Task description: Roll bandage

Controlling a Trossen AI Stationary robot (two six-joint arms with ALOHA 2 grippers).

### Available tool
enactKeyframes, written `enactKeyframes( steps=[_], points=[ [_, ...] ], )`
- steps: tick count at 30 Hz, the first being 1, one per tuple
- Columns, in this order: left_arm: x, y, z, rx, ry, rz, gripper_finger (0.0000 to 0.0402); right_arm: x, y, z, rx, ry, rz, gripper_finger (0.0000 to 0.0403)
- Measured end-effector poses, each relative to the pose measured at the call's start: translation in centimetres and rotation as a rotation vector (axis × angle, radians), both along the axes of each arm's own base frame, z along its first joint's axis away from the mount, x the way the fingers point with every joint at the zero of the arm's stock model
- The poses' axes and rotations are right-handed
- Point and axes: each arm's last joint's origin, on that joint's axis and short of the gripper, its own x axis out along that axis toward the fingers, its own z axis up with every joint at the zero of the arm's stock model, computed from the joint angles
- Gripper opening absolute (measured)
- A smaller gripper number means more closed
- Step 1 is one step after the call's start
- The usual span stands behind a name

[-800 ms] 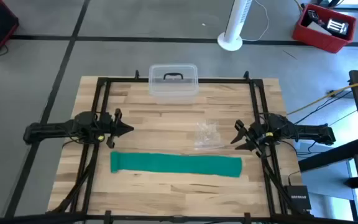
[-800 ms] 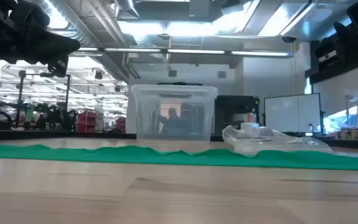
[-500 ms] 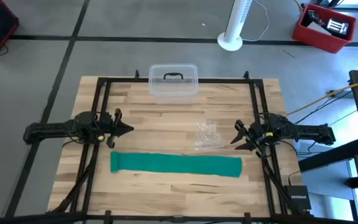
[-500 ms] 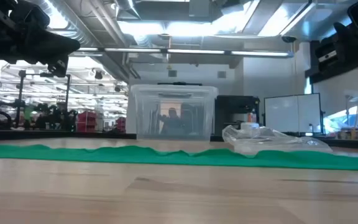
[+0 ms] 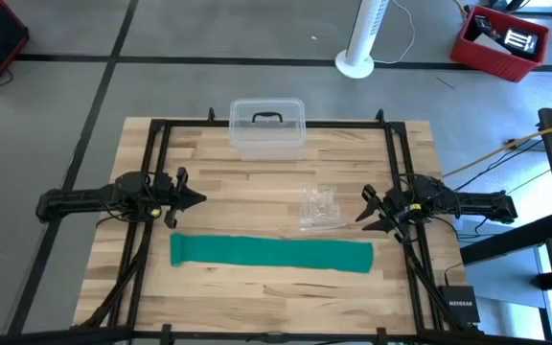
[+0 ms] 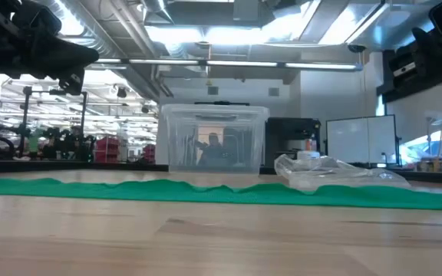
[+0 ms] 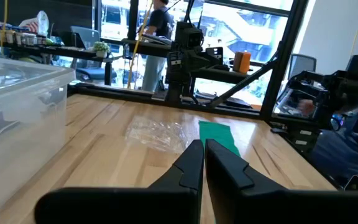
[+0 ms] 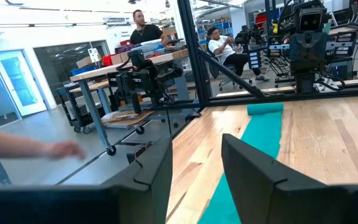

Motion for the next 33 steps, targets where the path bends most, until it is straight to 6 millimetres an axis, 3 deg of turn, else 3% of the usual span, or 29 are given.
enactKeyframes(
  steps=[17, 26, 30, 33],
  points=[
    [0.0, 0.1, 0.1, 0.006, -0.016, 0.033, 0.0010, 0.0, 0.0, 0.0, 0.000, 0.000, 0.000, 0.0140],
    [-0.8, 0.1, 3.7, -0.339, -0.398, -0.017, 0.0010, -0.1, 0.0, 0.5, 0.091, 0.009, -0.003, 0.0140],
    [-1.2, 0.4, 4.6, -0.217, -0.475, 0.084, 0.0010, -0.1, -0.2, 1.2, 0.253, 0.014, -0.028, 0.0140],
    [-1.5, 0.3, 6.4, -0.128, -0.455, 0.083, 0.0004, -0.2, -0.3, 1.8, 0.325, -0.022, -0.059, 0.0140]
  ],
)
